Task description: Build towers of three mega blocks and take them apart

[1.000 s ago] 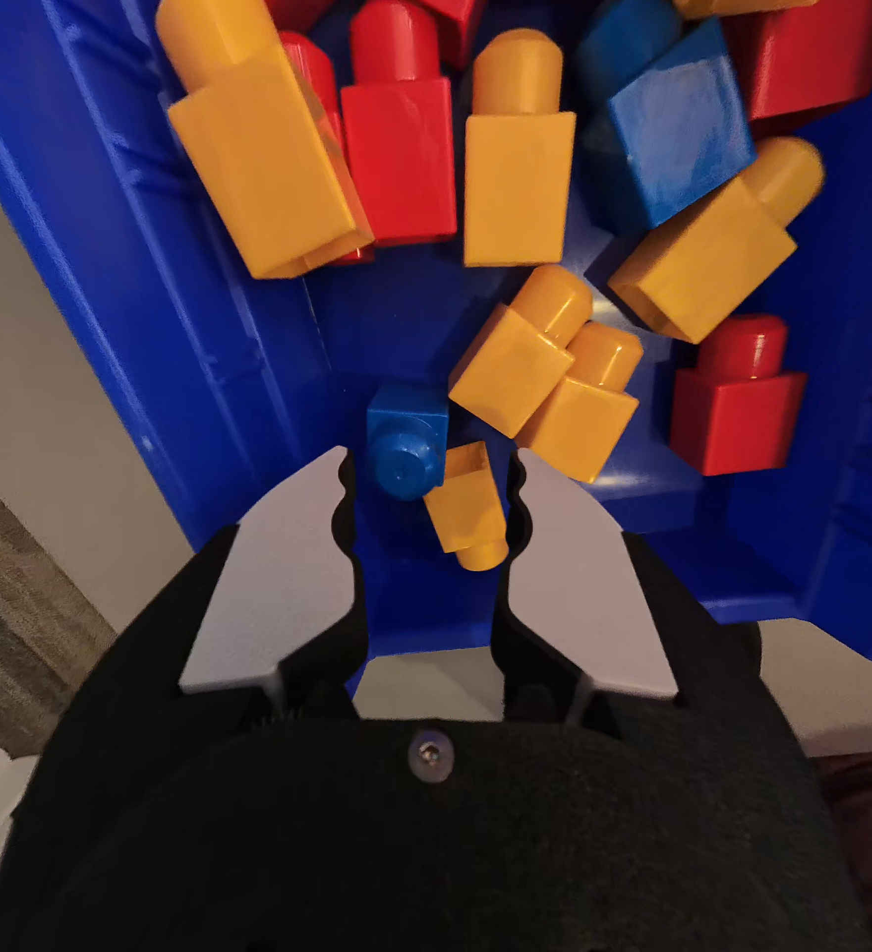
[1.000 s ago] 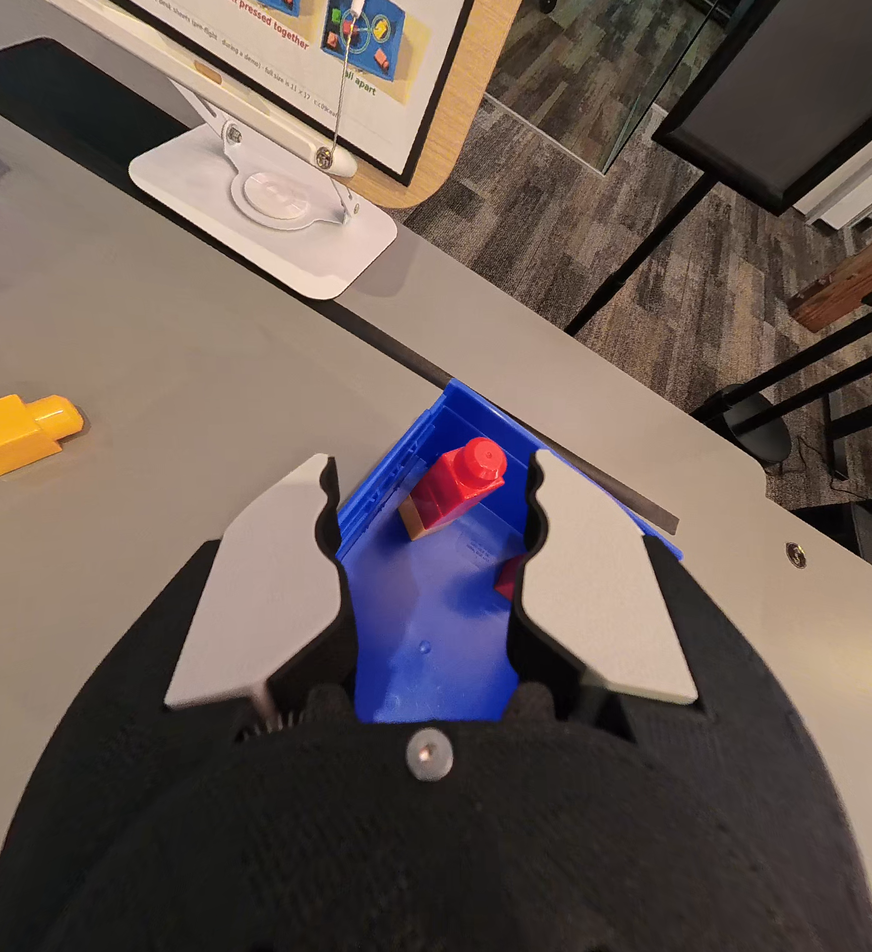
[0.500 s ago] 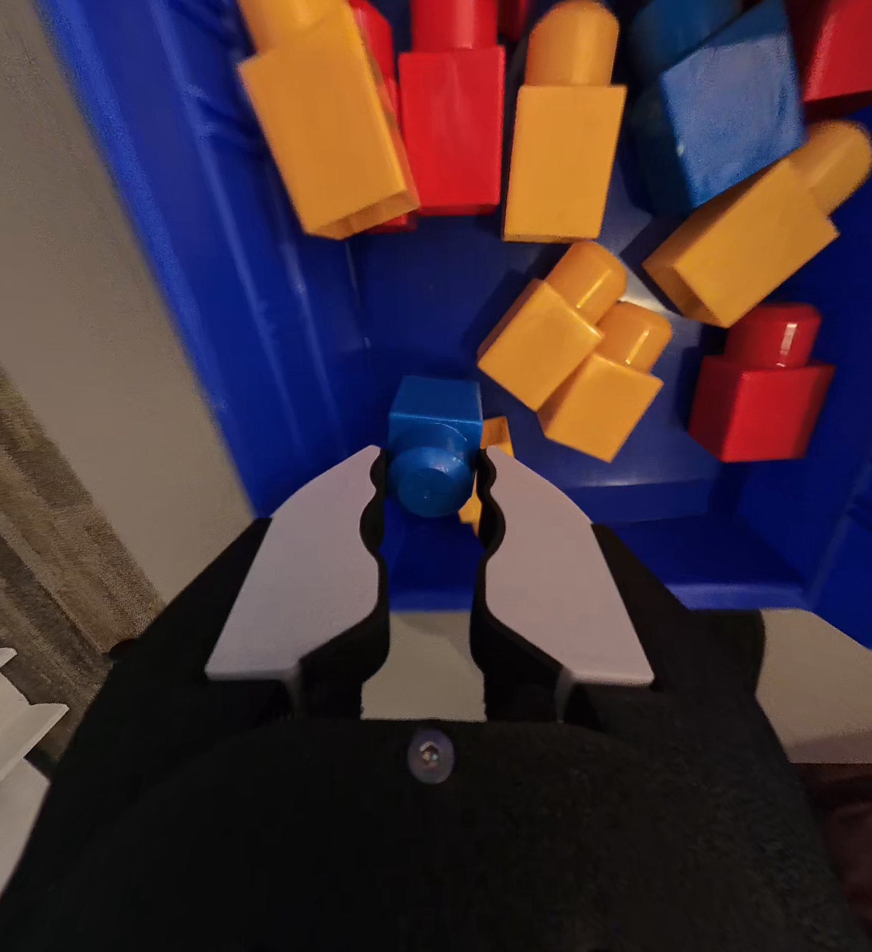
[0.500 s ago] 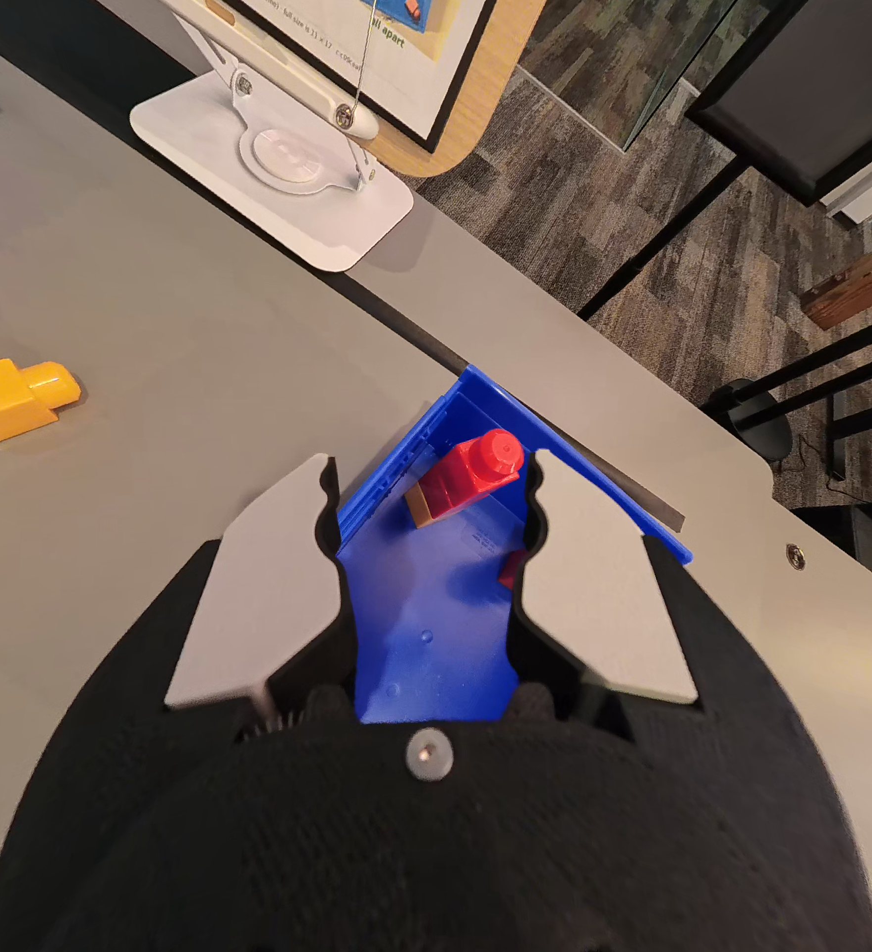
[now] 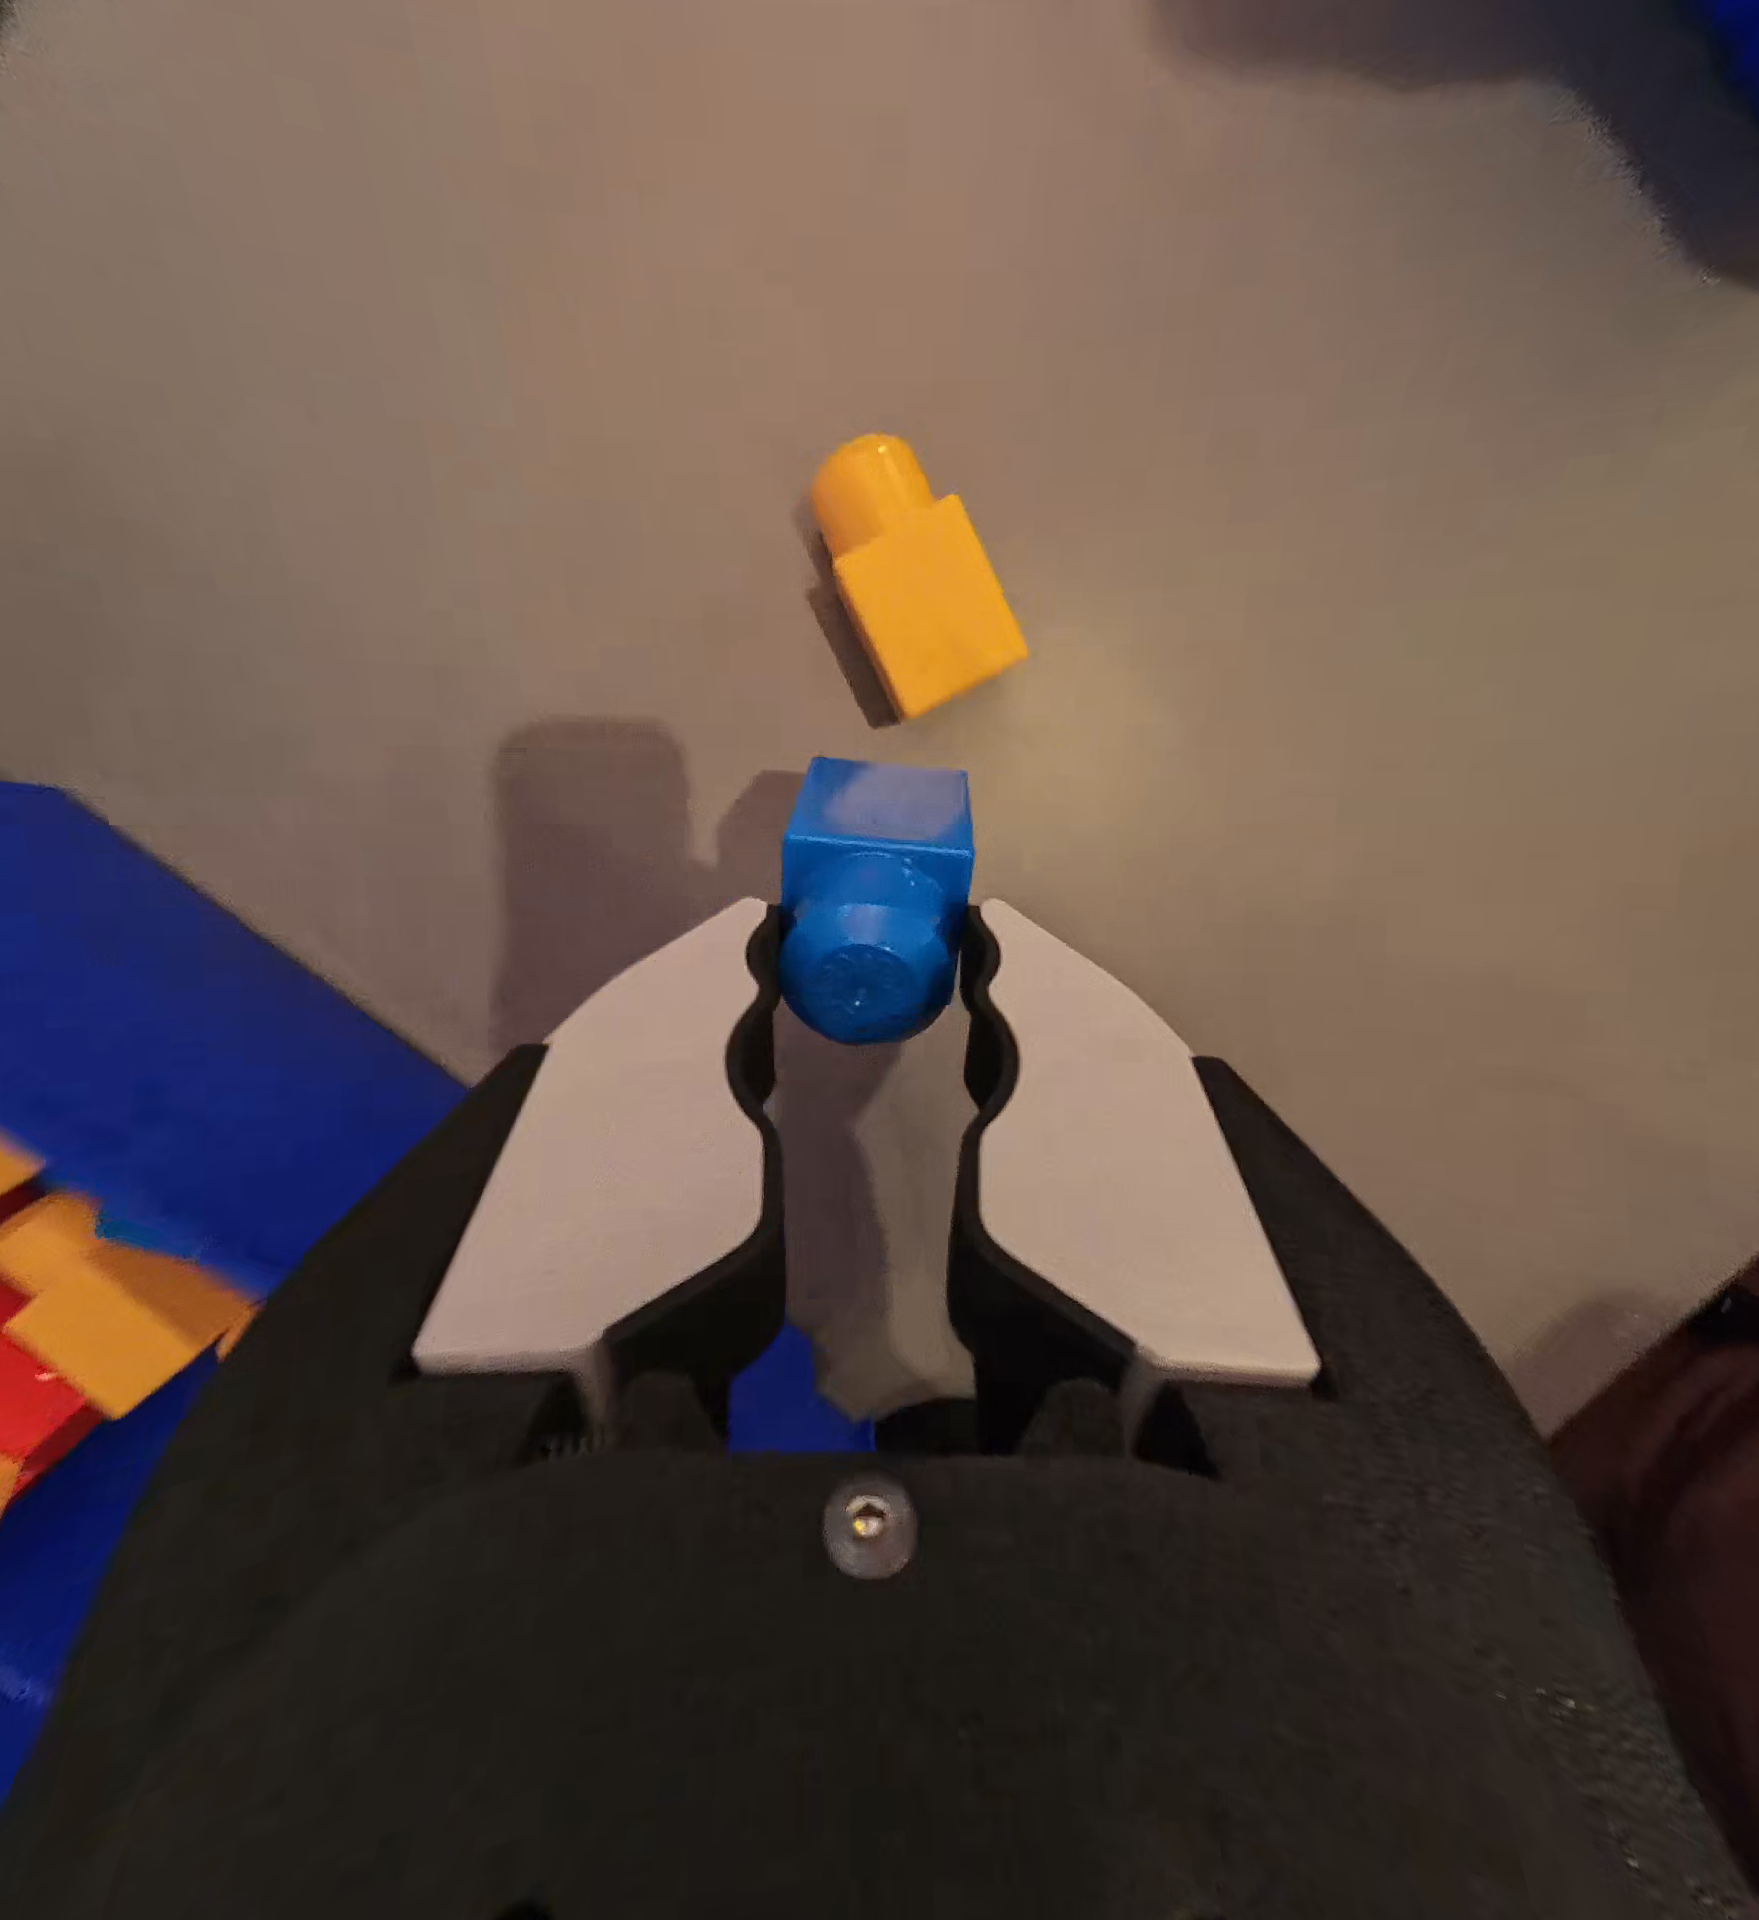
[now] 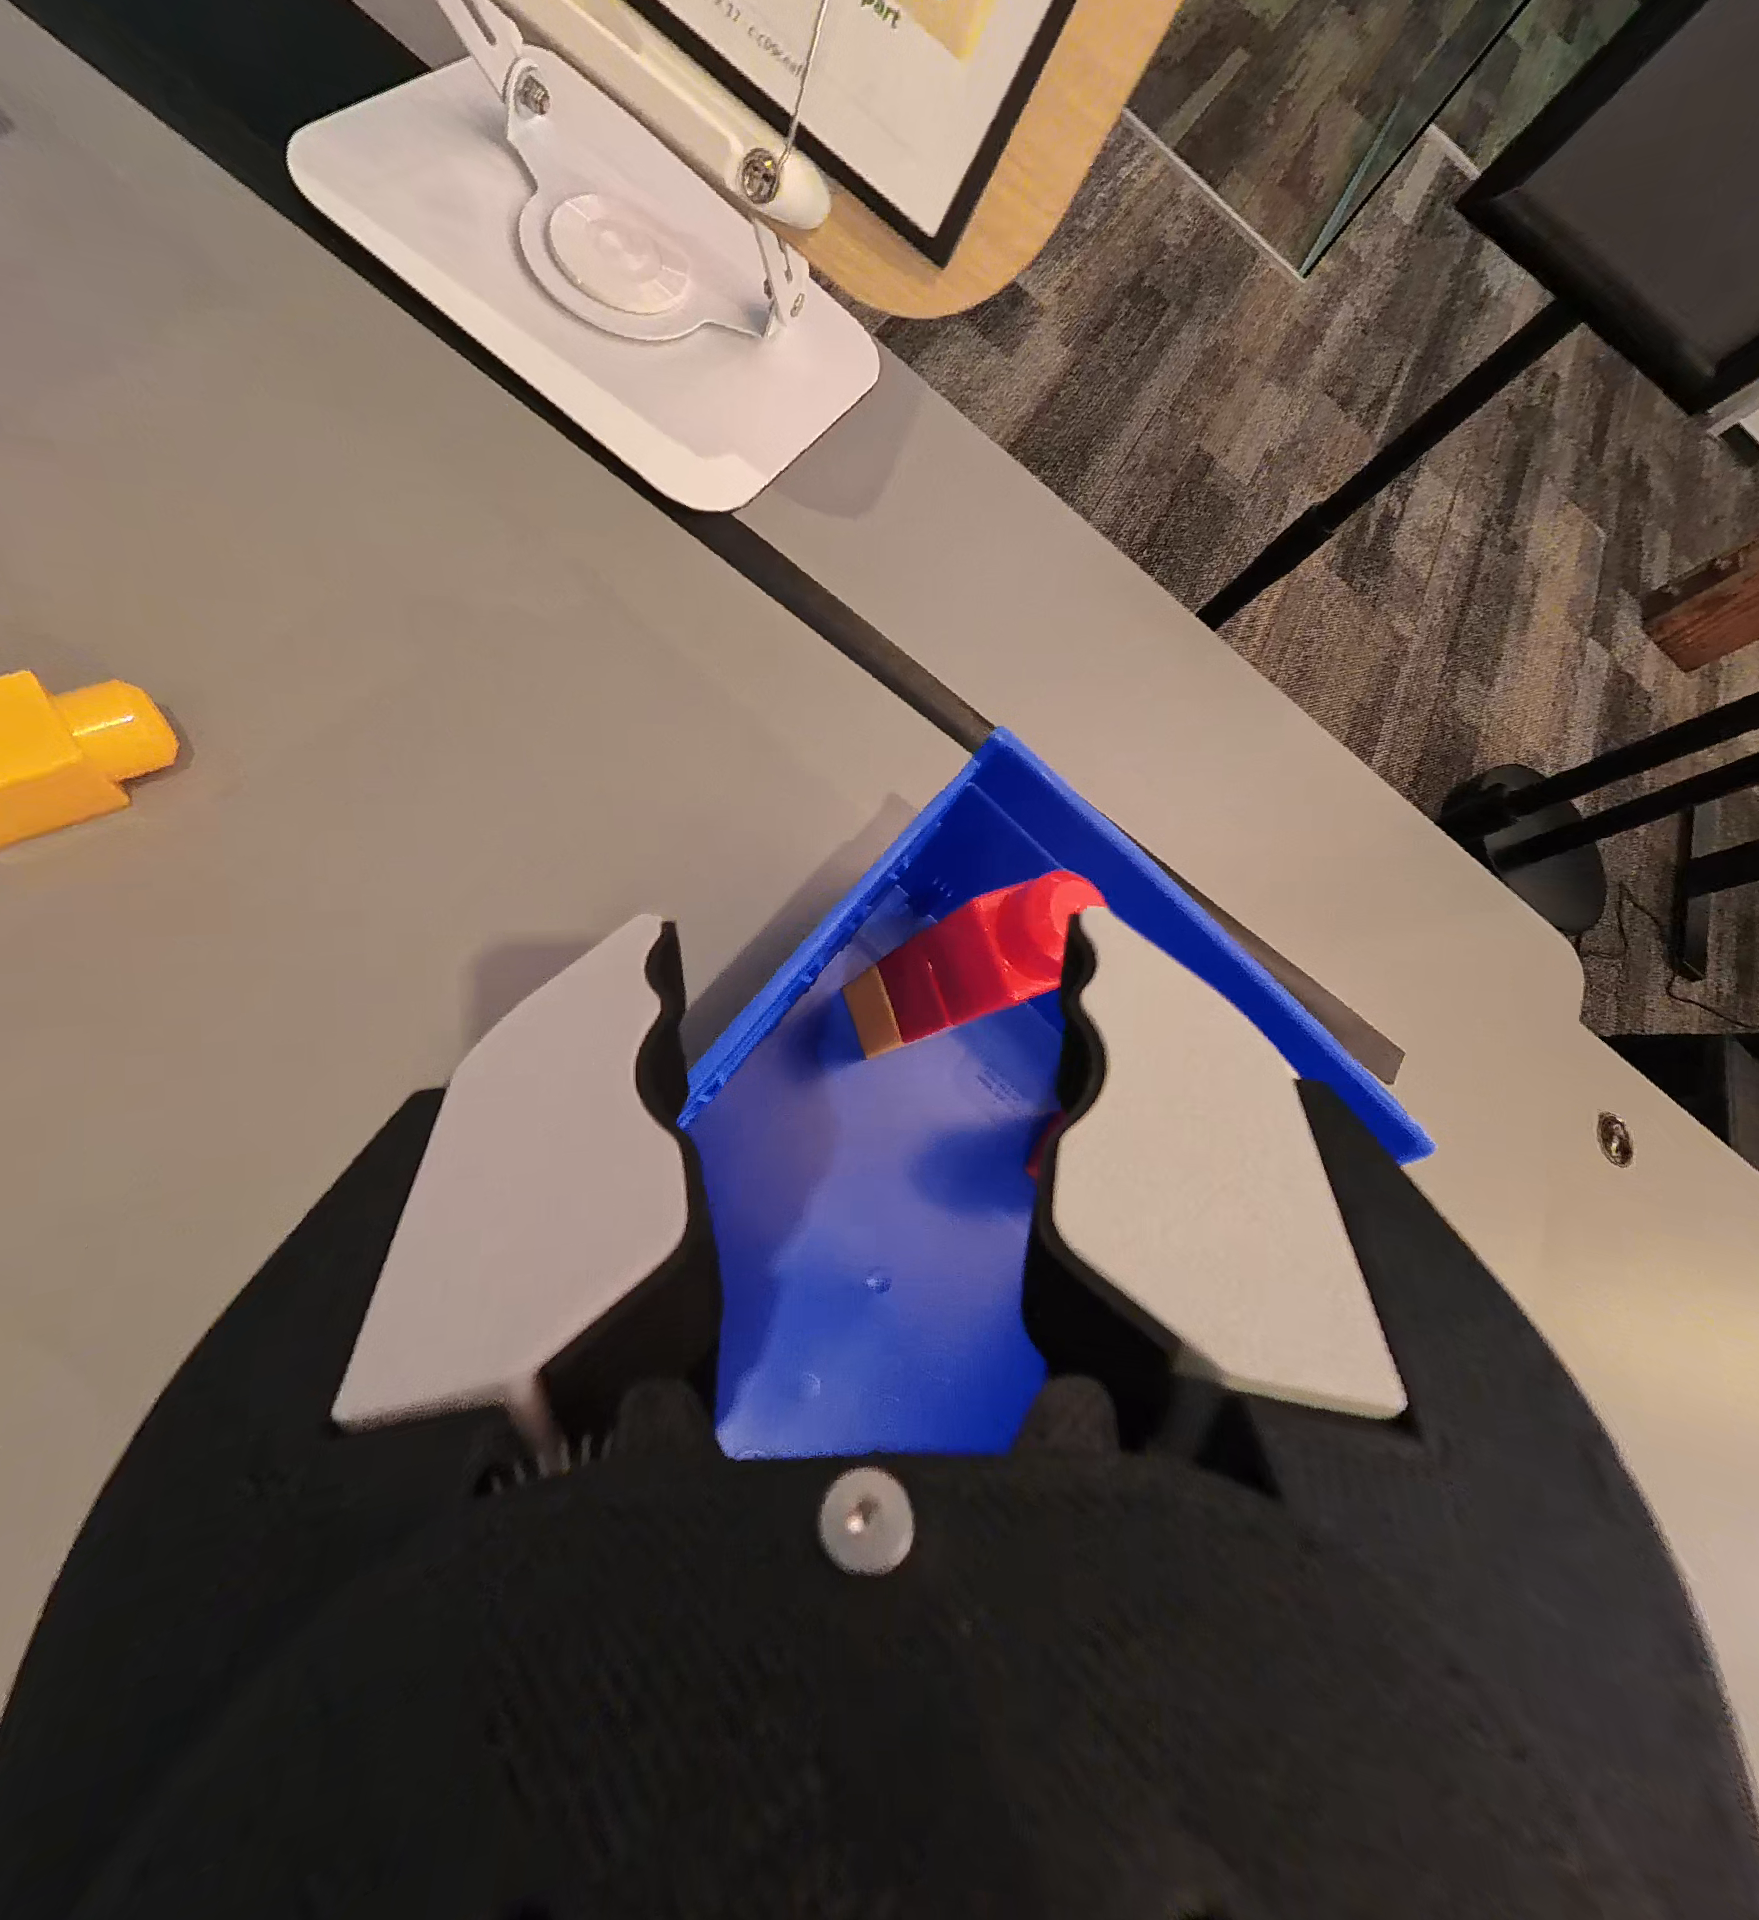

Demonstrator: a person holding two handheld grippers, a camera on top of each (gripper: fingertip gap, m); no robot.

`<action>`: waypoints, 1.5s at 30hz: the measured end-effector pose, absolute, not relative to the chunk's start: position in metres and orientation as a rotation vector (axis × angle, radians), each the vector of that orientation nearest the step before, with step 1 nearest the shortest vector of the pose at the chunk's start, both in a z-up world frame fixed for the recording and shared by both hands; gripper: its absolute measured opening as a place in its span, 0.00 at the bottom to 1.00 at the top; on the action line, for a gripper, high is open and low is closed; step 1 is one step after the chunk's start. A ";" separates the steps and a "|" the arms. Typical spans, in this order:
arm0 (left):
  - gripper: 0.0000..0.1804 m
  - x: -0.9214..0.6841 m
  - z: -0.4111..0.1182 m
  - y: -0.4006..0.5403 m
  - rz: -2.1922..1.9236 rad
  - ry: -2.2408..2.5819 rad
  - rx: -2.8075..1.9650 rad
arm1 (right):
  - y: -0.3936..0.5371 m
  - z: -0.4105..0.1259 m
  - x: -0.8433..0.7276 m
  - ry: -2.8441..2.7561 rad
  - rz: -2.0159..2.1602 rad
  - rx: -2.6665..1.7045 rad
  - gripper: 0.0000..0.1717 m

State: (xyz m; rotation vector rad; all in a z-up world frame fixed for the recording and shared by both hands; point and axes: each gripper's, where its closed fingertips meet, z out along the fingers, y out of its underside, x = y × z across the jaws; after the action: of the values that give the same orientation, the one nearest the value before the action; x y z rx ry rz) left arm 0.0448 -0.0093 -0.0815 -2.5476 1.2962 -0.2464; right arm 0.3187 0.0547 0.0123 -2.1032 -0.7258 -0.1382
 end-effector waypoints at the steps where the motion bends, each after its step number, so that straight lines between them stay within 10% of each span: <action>1: 0.18 0.046 -0.096 -0.004 -0.220 1.290 -2.592 | 0.055 0.011 0.318 -0.732 -0.143 -2.107 0.41; 10: 0.26 0.048 -0.130 0.013 -0.173 1.272 -2.650 | 0.056 0.004 0.315 -0.760 -0.145 -2.130 0.41; 22: 0.37 -0.199 -0.043 -0.034 0.429 0.386 -2.898 | 0.056 0.007 0.319 -0.764 -0.183 -2.119 0.41; 26: 0.31 -0.206 -0.088 -0.042 -0.095 0.122 -3.140 | 0.056 0.005 0.321 -0.755 -0.176 -2.130 0.41; 45: 0.19 -0.213 -0.143 -0.038 -0.116 0.128 -3.364 | 0.057 0.004 0.324 -0.747 -0.177 -2.135 0.41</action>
State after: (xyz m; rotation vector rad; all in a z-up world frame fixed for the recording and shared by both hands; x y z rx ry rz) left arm -0.2131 -0.0377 -0.1430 -3.3635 0.1282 -0.1164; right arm 0.3243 0.0566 0.0044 -2.1348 -0.7469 -0.1773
